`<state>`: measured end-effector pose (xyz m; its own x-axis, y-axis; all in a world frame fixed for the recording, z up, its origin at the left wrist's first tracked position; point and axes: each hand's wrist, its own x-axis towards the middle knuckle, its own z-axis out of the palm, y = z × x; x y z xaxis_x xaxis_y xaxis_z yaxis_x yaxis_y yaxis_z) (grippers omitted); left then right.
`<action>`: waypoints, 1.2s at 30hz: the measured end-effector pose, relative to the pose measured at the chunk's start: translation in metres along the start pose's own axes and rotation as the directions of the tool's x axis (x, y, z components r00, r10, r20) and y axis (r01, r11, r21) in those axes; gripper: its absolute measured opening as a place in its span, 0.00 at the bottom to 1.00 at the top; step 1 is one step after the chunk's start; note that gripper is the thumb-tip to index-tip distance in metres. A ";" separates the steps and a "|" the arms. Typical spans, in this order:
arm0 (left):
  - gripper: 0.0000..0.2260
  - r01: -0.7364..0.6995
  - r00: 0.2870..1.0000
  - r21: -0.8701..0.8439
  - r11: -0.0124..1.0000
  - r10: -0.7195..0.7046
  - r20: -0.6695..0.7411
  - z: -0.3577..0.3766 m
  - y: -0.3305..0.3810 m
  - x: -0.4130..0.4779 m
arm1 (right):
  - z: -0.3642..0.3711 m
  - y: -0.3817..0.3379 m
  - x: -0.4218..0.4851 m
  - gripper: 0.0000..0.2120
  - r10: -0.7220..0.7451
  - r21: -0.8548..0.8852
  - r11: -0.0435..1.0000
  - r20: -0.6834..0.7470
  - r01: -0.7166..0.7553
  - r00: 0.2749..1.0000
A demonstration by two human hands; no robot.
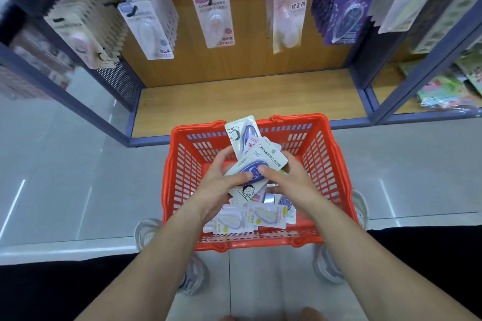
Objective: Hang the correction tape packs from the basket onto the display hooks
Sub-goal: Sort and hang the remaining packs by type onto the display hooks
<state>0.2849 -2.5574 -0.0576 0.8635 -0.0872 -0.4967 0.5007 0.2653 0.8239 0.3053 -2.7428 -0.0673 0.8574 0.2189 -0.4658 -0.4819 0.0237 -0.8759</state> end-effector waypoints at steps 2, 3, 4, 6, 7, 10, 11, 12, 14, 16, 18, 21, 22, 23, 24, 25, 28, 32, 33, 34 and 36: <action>0.23 0.009 1.000 0.001 1.000 -0.009 -0.028 0.001 0.003 0.003 | -0.004 0.000 0.001 0.16 -0.006 -0.039 0.999 0.011 0.007 1.000; 0.17 0.018 0.998 0.010 1.000 -0.017 -0.054 0.002 0.005 0.005 | -0.006 0.001 0.001 0.16 -0.006 -0.052 0.999 0.025 0.008 1.000; 0.13 0.023 0.997 0.026 0.999 -0.021 -0.076 0.002 0.006 0.007 | -0.007 0.002 0.001 0.17 -0.002 -0.057 0.998 0.040 0.005 0.999; 0.11 0.005 0.994 0.101 0.995 0.007 -0.113 0.004 0.004 0.011 | -0.010 0.007 0.002 0.17 0.006 -0.073 0.997 0.062 -0.001 0.998; 0.11 -0.009 0.991 0.149 0.989 0.028 -0.128 0.006 0.003 0.013 | -0.012 0.008 0.002 0.17 0.009 -0.073 0.997 0.065 -0.004 0.998; 0.09 -0.052 0.977 0.220 0.974 0.095 -0.189 0.006 0.000 0.018 | -0.016 0.012 0.007 0.16 0.029 0.016 0.999 0.078 -0.030 0.997; 0.09 -0.066 0.972 0.223 0.973 0.113 -0.208 0.005 0.000 0.019 | -0.017 0.012 0.008 0.15 0.041 0.060 0.997 0.088 -0.047 0.995; 0.10 -0.076 0.969 0.226 0.971 0.126 -0.212 0.003 0.001 0.020 | -0.019 0.012 0.010 0.15 0.052 0.093 0.994 0.099 -0.061 0.994; 0.09 -0.074 0.974 0.226 0.971 0.119 -0.191 0.001 0.001 0.022 | -0.022 0.011 0.013 0.14 0.065 0.128 0.989 0.106 -0.078 0.992; 0.06 -0.069 0.981 0.214 0.974 0.105 -0.160 0.002 0.002 0.022 | -0.024 0.011 0.014 0.14 0.071 0.155 0.984 0.095 -0.085 0.993; 0.07 -0.074 0.982 0.200 0.977 0.106 -0.158 0.001 0.001 0.023 | -0.024 0.012 0.014 0.14 0.071 0.172 0.982 0.082 -0.084 0.994; 0.11 -0.089 0.979 0.183 0.979 0.119 -0.163 0.001 -0.001 0.024 | -0.025 0.013 0.016 0.15 0.058 0.203 0.977 0.035 -0.064 0.998; 0.11 -0.081 0.981 0.184 0.980 0.111 -0.157 0.001 -0.002 0.024 | -0.026 0.013 0.016 0.16 0.054 0.217 0.975 0.021 -0.057 0.998; 0.11 -0.065 0.984 0.175 0.982 0.092 -0.152 0.002 -0.003 0.023 | -0.026 0.013 0.016 0.16 0.049 0.233 0.971 0.014 -0.050 0.999; 0.11 -0.046 0.987 0.160 0.986 0.069 -0.144 0.004 -0.003 0.022 | -0.026 0.012 0.015 0.15 0.042 0.248 0.968 0.011 -0.044 0.999; 0.11 -0.030 0.990 0.147 0.989 0.049 -0.132 0.007 -0.004 0.021 | -0.025 0.011 0.015 0.14 0.035 0.264 0.964 0.009 -0.036 0.999; 0.13 -0.025 0.997 0.135 0.991 0.035 -0.072 0.011 -0.007 0.021 | -0.022 0.009 0.014 0.11 0.016 0.287 0.958 0.002 -0.016 1.000; 0.14 -0.051 0.995 0.151 0.987 0.064 -0.077 0.002 -0.002 0.022 | -0.023 0.003 0.016 0.11 0.025 0.239 0.971 0.007 -0.026 1.000; 0.13 -0.051 0.994 0.164 0.985 0.066 -0.088 0.000 0.000 0.022 | -0.025 0.002 0.017 0.11 0.035 0.227 0.973 -0.004 -0.033 0.999; 0.12 -0.050 0.992 0.181 0.982 0.069 -0.102 -0.002 0.001 0.023 | -0.027 0.002 0.017 0.11 0.043 0.223 0.974 -0.013 -0.039 0.999; 0.11 -0.043 0.989 0.224 0.974 0.074 -0.130 -0.004 0.005 0.022 | -0.031 0.000 0.017 0.12 0.046 0.220 0.974 -0.006 -0.044 0.999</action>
<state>0.3063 -2.5540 -0.0663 0.8830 0.0585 -0.4656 0.4635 0.0472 0.8849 0.3256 -2.7692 -0.0796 0.8354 0.2134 -0.5065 -0.5467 0.2285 -0.8055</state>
